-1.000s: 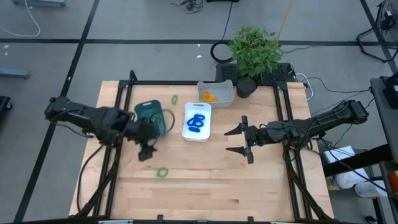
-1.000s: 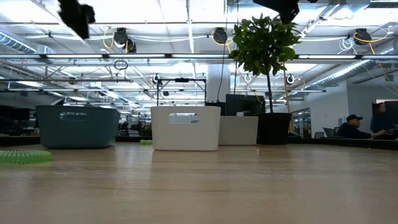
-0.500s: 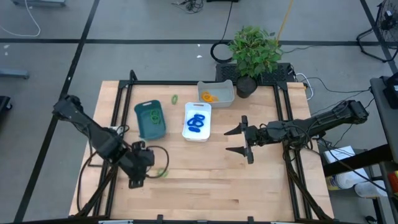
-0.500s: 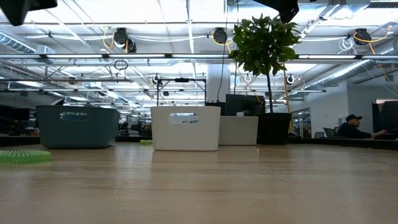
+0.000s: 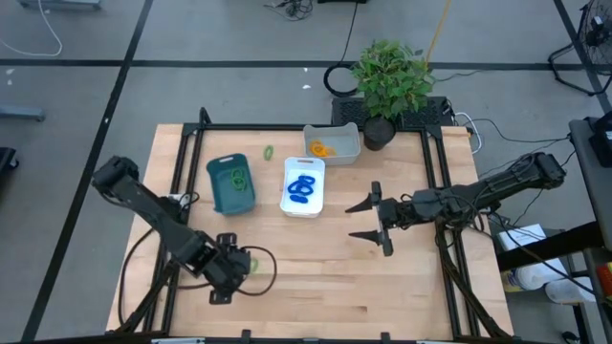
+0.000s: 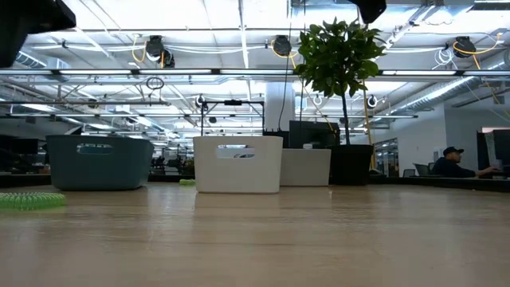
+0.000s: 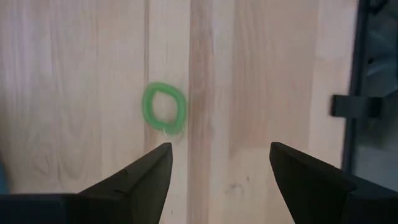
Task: Sort spring keychains
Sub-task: Put the green spring keychain into the blue bin
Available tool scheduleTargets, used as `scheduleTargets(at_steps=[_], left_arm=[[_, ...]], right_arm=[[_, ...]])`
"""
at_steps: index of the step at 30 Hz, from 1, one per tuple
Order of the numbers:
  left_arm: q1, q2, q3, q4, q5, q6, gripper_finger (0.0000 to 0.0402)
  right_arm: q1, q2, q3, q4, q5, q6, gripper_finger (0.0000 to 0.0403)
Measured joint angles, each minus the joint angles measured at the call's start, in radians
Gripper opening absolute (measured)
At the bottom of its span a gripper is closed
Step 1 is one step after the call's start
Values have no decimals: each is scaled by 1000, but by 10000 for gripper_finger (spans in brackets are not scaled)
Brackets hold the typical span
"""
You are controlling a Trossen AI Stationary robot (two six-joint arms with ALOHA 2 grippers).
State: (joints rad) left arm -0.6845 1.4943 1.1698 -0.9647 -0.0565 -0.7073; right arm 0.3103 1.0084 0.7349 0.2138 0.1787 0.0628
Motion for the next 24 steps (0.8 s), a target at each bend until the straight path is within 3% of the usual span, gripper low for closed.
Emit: scheduleTargets(at_steps=[8, 24], left_arm=[[29, 124, -1, 108, -2, 55, 273], [80, 319, -2, 89, 27, 58, 273]], right_arm=[[26, 0, 0, -1, 2, -8, 267], [59, 0, 0, -1, 3, -34, 267]])
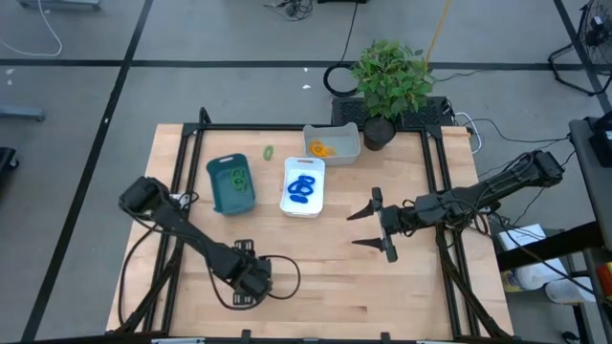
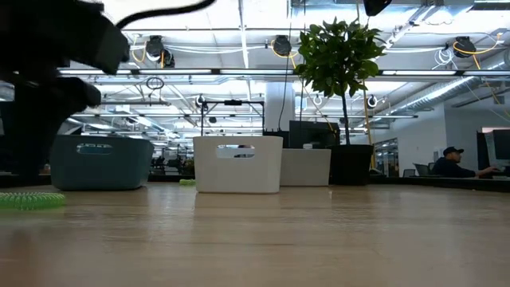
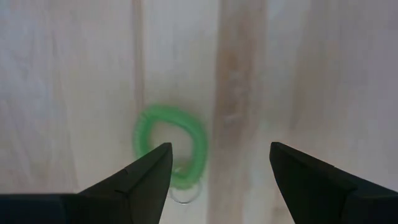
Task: Sort spring keychains
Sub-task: Put the green spring keychain into the blue bin
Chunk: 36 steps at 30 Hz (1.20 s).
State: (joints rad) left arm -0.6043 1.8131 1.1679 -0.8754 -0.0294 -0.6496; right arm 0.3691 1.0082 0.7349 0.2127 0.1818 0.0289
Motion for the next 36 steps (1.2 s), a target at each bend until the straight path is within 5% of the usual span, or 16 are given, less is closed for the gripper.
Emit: scheduleTargets(at_steps=[17, 36], left_arm=[[56, 46, -56, 72, 88, 46, 267], [56, 50, -58, 72, 88, 21, 78]], right_arm=[[0, 0, 0, 0, 0, -23, 267], [1, 0, 0, 0, 0, -15, 267]])
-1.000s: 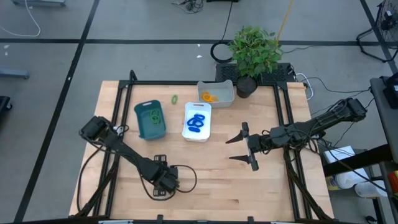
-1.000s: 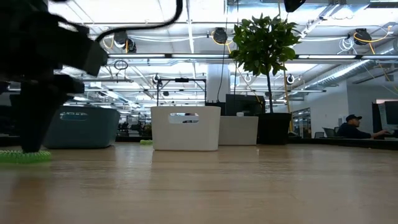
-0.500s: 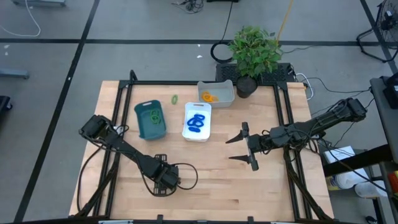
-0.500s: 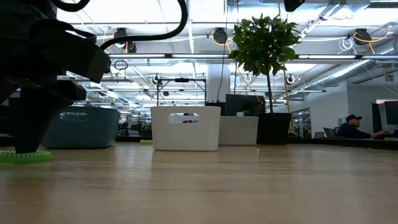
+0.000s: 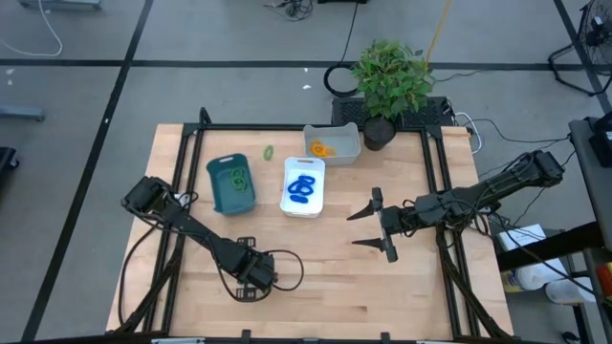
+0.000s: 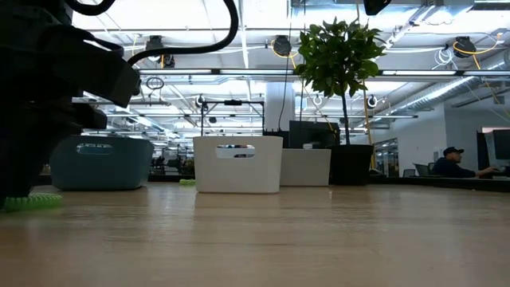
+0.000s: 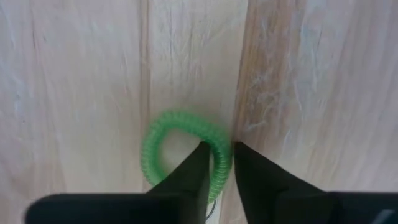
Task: Sort spring keychains
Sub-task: Put the green spring keychain into the blue bin
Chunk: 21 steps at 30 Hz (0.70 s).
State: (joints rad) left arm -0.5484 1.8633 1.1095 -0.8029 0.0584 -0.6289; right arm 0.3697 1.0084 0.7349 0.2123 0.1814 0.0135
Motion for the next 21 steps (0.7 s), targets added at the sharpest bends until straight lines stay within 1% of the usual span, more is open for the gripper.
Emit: scheduleTargets(at_steps=[4, 6, 9, 13, 16, 21], left_arm=[[0, 0, 0, 0, 1, -21, 25], [0, 0, 0, 0, 1, -31, 12], [4, -1, 13, -16, 7, -29, 13], [19, -37, 52, -81, 39, 22, 7], [33, -116, 89, -141, 32, 44, 5], [50, -240, 132, -275, -26, 62, 5]], right_arm=[[0, 0, 0, 0, 0, -2, 267], [0, 0, 0, 0, 0, -4, 267], [0, 0, 0, 1, 0, -6, 267], [0, 0, 0, 11, 0, -7, 267], [0, 0, 0, 25, -2, -7, 267], [14, 0, 0, 29, 0, -7, 267]])
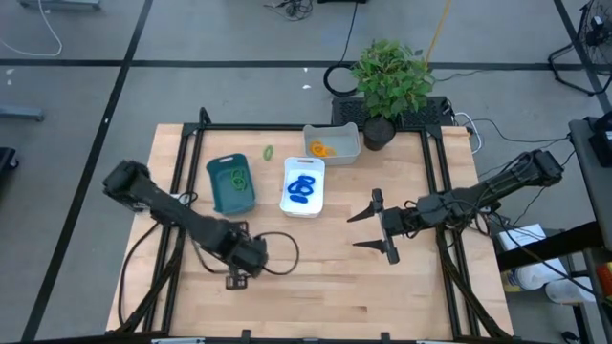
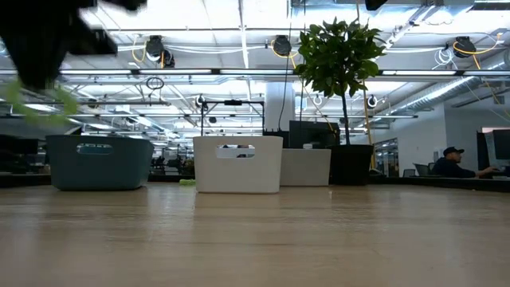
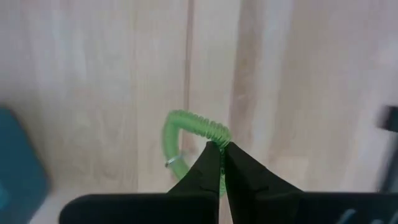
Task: Sort spring keychains
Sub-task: Put the green spring keychain into the blue bin
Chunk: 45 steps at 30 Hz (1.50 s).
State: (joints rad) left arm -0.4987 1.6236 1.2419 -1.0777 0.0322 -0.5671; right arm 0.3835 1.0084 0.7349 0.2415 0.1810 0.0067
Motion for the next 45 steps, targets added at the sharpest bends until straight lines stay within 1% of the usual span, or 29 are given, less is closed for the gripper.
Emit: scheduleTargets(at_steps=[7, 12, 14, 16, 19, 31, 35, 40, 45], left_arm=[[4, -182, 65, -174, -93, -18, 5], [0, -278, 104, -288, -144, -41, 5], [18, -312, 117, -321, -177, -46, 5], [56, -336, 122, -343, -182, -34, 5], [143, -360, 122, -356, -179, 28, 5], [567, -368, 122, -443, -80, 352, 5], [705, -368, 122, -481, -78, 437, 5], [862, -368, 122, -484, -77, 547, 5], [982, -368, 122, -476, -78, 617, 5]], right_arm=[[20, 0, 0, 44, 0, 0, 267], [25, 0, 0, 46, 0, 5, 267], [25, 0, 0, 46, -1, 6, 267], [25, 0, 0, 46, -1, 6, 267], [25, 0, 0, 47, -1, 5, 267], [25, 0, 0, 46, -2, 4, 267], [25, 0, 0, 46, -1, 3, 267], [25, 0, 0, 46, 0, 3, 267], [25, 0, 0, 46, 0, 3, 267]])
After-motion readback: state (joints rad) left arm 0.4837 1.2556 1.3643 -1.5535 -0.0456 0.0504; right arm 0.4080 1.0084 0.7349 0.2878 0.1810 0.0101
